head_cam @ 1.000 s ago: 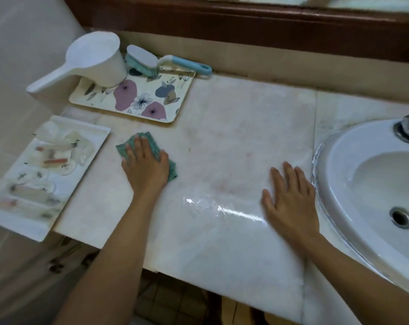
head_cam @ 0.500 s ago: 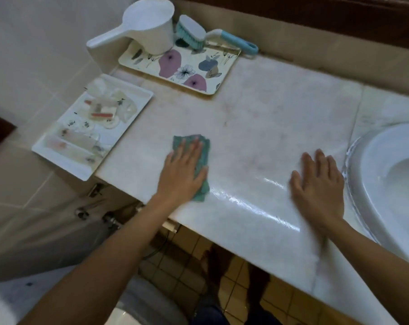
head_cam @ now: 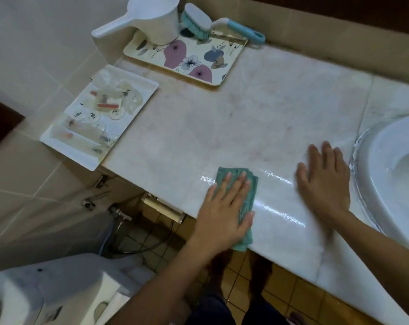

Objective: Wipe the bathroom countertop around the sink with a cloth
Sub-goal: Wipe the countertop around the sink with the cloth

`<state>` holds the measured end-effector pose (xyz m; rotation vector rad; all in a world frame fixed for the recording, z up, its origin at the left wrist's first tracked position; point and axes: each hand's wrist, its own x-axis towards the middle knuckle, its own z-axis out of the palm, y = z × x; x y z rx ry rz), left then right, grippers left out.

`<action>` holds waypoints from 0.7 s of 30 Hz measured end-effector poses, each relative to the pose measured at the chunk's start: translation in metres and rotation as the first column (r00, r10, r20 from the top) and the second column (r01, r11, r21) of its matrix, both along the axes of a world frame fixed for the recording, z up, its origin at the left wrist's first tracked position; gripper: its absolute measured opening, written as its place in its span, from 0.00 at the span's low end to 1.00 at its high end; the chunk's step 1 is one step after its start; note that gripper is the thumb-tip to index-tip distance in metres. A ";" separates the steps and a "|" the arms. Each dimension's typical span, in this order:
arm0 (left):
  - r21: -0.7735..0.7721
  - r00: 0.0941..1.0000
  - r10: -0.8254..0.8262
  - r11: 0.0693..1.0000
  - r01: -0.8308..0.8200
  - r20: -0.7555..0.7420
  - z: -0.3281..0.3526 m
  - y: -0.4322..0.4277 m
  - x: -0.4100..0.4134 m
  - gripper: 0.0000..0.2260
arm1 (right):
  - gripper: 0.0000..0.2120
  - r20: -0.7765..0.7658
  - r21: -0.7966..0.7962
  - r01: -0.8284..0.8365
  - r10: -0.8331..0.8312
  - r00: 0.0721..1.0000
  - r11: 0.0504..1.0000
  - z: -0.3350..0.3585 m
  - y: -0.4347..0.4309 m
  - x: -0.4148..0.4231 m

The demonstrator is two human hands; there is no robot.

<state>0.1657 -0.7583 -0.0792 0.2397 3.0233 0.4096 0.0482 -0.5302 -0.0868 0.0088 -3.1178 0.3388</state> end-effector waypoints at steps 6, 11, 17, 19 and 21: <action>-0.069 0.875 0.483 0.874 -0.481 0.013 0.000 -0.154 -0.062 0.30 | 0.29 -0.017 0.010 0.005 -0.005 1.000 1.000 0.001 -0.003 -0.002; -0.006 0.701 0.713 0.701 -0.713 0.033 -0.003 -0.083 -0.049 0.31 | 0.30 0.005 0.014 0.016 -0.016 1.000 1.000 0.000 -0.004 -0.002; -0.031 0.940 0.337 0.941 -0.336 0.055 -0.001 0.004 -0.004 0.32 | 0.28 -0.117 -0.203 0.037 -0.062 0.991 0.978 0.029 0.003 0.030; -0.051 0.973 0.210 0.977 -0.206 0.100 -0.001 -0.012 -0.015 0.33 | 0.23 -0.290 -0.109 0.102 -0.130 0.948 0.989 0.043 0.018 0.053; -0.042 0.989 0.120 0.992 -0.117 0.082 -0.003 -0.032 -0.040 0.33 | 0.25 -0.325 -0.035 0.268 -0.264 0.908 0.963 0.051 0.041 0.065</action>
